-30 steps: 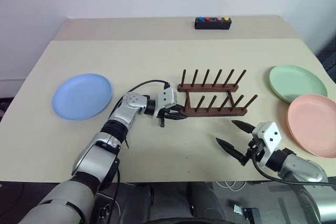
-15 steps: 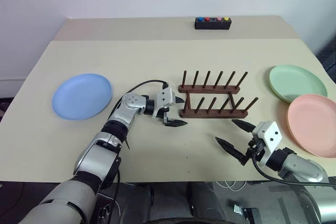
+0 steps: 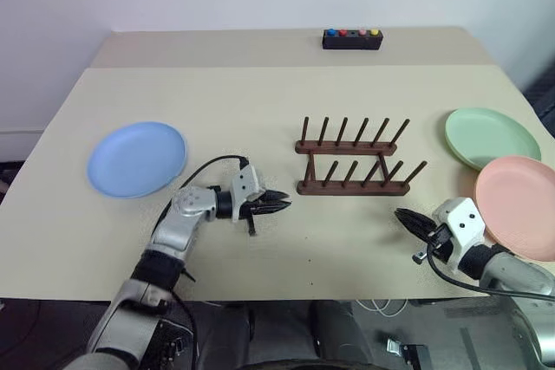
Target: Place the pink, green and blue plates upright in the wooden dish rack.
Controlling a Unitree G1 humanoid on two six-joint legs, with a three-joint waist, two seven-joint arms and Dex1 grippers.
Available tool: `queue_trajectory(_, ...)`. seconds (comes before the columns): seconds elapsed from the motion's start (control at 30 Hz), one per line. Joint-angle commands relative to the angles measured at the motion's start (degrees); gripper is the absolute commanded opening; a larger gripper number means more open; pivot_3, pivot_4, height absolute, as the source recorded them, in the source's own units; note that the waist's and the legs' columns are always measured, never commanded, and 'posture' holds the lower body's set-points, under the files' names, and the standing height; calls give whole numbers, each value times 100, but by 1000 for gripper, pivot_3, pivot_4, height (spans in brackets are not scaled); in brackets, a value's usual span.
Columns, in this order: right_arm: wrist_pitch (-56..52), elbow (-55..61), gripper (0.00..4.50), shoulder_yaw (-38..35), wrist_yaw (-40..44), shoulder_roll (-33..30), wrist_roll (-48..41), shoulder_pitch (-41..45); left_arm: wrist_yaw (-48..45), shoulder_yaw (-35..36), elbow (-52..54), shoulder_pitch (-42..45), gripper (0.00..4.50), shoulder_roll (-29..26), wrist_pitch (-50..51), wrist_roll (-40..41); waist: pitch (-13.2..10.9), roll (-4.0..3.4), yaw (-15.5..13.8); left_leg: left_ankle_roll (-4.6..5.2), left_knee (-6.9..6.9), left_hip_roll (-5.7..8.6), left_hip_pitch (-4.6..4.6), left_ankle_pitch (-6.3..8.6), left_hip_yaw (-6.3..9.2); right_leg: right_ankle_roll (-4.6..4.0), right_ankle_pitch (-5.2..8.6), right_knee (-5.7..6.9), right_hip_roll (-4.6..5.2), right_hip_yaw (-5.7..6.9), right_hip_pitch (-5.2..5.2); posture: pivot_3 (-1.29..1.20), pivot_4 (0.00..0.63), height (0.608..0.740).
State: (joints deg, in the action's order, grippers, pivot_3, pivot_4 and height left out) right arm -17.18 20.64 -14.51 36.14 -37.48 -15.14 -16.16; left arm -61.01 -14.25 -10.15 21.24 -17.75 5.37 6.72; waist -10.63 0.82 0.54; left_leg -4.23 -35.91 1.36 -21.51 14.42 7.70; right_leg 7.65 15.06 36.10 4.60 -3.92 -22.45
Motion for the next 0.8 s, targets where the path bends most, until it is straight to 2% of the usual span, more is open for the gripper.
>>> queue_trajectory(0.03,-63,-118,0,-32,-170,-129,288,144,303,-282,544,-58,848,129,247,-133,0,1,1,0,-2,1,0,0,-1,-4,2,0,2,0,1,0,150,740)
queue_trajectory(0.27,-55,-418,0,207,-485,-17,761,571,1304,-619,373,79,848,483,123,-803,0,0,11,0,-4,3,1,0,-2,-2,1,-1,2,0,1,0,150,740)
queue_trajectory(0.8,317,-1490,0,864,-858,239,1376,1820,2440,-422,-322,484,848,869,-56,-980,0,-1,20,0,-8,3,2,0,-2,4,-4,0,2,0,2,0,150,740)
